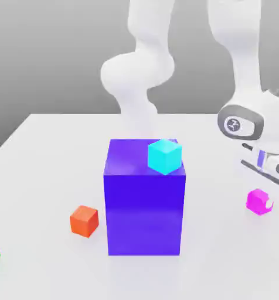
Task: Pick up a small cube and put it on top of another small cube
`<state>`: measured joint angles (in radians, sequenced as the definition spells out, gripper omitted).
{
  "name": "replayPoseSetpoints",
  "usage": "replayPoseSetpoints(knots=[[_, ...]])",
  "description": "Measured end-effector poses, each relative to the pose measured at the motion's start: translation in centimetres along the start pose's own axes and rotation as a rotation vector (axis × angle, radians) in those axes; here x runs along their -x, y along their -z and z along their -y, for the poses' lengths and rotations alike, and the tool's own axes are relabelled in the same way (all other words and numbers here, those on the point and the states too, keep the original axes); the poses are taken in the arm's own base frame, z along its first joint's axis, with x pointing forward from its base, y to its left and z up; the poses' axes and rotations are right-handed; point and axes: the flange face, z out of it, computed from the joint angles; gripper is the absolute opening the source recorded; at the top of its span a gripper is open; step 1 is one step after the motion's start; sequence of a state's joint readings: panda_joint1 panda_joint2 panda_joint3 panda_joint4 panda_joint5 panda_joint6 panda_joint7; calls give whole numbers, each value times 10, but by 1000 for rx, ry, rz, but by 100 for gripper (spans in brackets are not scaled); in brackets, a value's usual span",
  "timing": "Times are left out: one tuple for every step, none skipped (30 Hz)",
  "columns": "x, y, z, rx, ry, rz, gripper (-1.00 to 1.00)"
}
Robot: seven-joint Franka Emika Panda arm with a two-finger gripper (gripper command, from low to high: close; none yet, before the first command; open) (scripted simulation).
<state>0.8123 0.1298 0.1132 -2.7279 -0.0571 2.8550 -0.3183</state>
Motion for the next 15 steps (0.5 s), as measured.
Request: replayPoseSetpoints(knots=[[1,5,-4,0,-28,0,-100],[1,5,-10,1,-78,2,-100],[2,5,-19,2,-134,1,-100],[3,7,-30,3,-194,-4,-100],[4,10,-43,4,-257,-10,-100],[6,14,-56,5,-320,-18,-100],[9,18,-69,6,-385,-26,-100],[12,22,-83,7,-450,-34,-100],[16,25,-98,7,-517,-40,-100],[26,27,-119,6,-587,-40,-100],[37,27,-141,5,-657,-38,-100],[51,28,-163,3,-728,-34,-100],[67,28,-185,1,-799,-30,-100],[85,28,-206,-1,-870,-26,-100],[104,28,-227,-3,-941,-21,-100]])
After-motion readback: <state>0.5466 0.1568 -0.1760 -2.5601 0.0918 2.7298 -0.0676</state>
